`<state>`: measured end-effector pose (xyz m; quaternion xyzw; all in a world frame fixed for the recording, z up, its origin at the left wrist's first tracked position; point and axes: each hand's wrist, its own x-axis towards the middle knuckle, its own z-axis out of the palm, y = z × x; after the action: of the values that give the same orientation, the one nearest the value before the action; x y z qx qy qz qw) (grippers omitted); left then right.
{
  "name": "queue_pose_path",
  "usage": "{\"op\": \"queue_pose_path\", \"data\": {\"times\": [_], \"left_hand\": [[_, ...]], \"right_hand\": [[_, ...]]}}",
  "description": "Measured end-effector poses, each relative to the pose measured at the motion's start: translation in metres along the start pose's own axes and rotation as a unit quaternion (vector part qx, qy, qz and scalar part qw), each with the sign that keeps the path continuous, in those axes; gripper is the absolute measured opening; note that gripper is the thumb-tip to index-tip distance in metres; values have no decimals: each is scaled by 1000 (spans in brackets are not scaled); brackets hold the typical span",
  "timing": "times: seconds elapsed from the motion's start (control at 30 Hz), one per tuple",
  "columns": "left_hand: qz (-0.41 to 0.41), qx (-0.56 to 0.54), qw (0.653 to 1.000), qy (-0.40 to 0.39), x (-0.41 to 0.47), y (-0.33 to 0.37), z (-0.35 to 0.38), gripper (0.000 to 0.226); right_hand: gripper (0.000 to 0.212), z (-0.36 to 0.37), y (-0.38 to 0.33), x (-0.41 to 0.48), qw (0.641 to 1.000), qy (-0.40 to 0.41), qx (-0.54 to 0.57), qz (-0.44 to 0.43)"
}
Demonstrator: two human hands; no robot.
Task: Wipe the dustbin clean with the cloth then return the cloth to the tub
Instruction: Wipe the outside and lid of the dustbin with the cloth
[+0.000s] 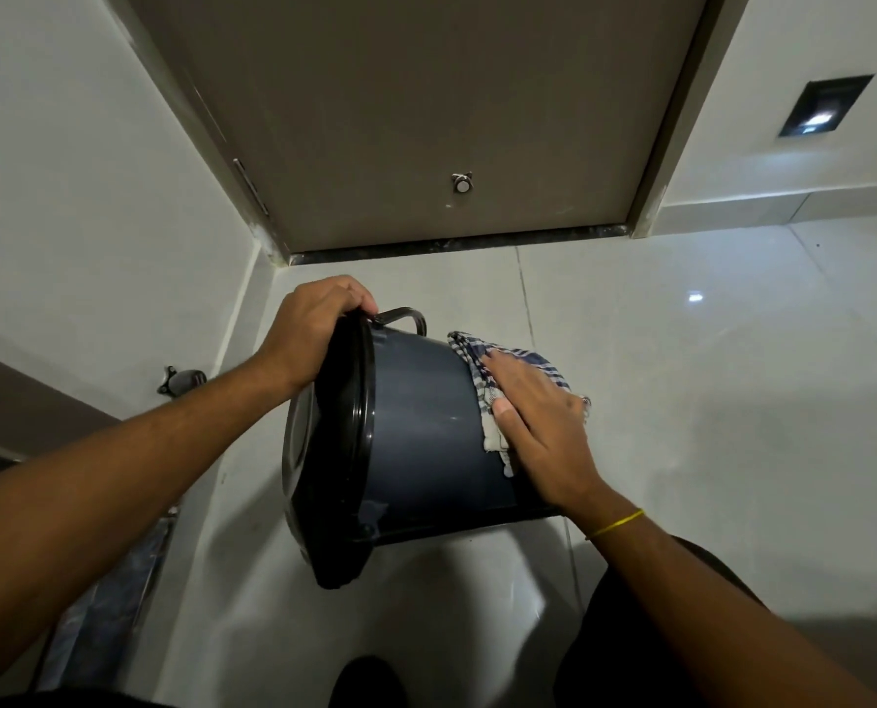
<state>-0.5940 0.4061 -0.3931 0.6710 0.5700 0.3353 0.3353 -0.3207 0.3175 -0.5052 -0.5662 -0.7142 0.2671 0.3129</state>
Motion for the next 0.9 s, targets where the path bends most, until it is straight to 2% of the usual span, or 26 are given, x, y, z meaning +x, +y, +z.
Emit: {"op": "queue_pose_path", "data": {"times": [0.07,0.2,0.37,0.6,0.77,0.9], "left_hand": [[9,3,1000,-9,-1,-4,-3,31],[59,88,994,-40,-1,-4,3,20],[158,112,976,-103,-6,17,19,19],[229,147,950,-152,-17,31,26,14],[327,182,906,-196,-29,35,25,12],[363,219,885,-191,-36,33,29,16]], "right_hand": [[54,-1,1,-1,1000,1,1,1],[54,0,3,-3,1000,13,-1,1],[51,-3,17,-4,998,43,37,8],[52,-6,3,-11,999,41,31,-3],[57,8,-36,-27,998,-2,-29,-60],[62,12,-36,-33,994,-5,-78,-74]]}}
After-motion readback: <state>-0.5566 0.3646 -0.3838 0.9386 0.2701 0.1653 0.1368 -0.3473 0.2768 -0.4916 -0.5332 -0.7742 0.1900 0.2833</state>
